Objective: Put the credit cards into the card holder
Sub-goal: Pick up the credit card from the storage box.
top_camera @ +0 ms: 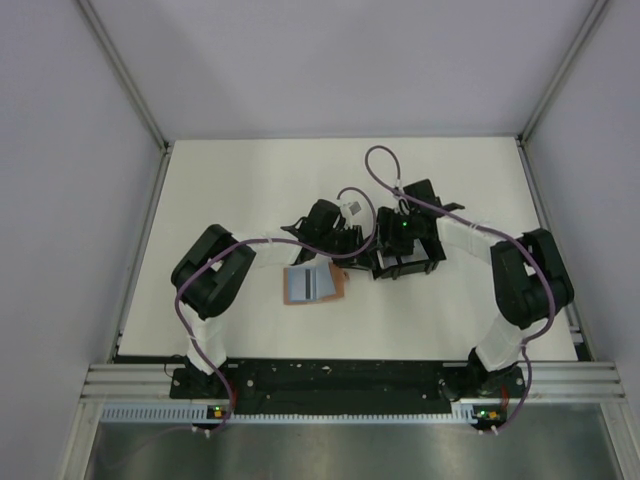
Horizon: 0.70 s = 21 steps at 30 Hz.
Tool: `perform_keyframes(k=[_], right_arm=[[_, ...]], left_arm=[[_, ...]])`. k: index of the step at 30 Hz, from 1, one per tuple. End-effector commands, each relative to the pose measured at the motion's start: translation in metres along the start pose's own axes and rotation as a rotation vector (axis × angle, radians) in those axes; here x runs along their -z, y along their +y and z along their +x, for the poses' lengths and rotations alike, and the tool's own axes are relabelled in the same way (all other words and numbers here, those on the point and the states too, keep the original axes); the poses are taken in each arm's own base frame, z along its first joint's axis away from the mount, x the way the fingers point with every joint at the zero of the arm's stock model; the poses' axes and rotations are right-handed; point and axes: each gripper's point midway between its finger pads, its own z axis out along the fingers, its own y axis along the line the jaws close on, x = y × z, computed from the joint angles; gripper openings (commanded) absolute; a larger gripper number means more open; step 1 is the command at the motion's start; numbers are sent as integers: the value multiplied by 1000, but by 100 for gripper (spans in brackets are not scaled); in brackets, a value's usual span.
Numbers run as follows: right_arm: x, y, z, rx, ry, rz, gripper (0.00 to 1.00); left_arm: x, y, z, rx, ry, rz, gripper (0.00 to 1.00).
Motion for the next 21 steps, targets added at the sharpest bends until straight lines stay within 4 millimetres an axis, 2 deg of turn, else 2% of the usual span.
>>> perform_keyframes(k=[1, 11, 16, 21], right_arm=[[21, 21, -19, 55, -77, -31, 59], [24, 26, -17, 66, -64, -51, 54], [18, 11, -22, 57, -85, 19, 64], [6, 12, -18, 36, -45, -2, 64]], left_arm=[[1, -11, -9, -26, -27, 39, 33], [0, -12, -9, -26, -26, 44, 33], [1, -11, -9, -24, -26, 42, 33], [1, -13, -10, -25, -29, 49, 33]])
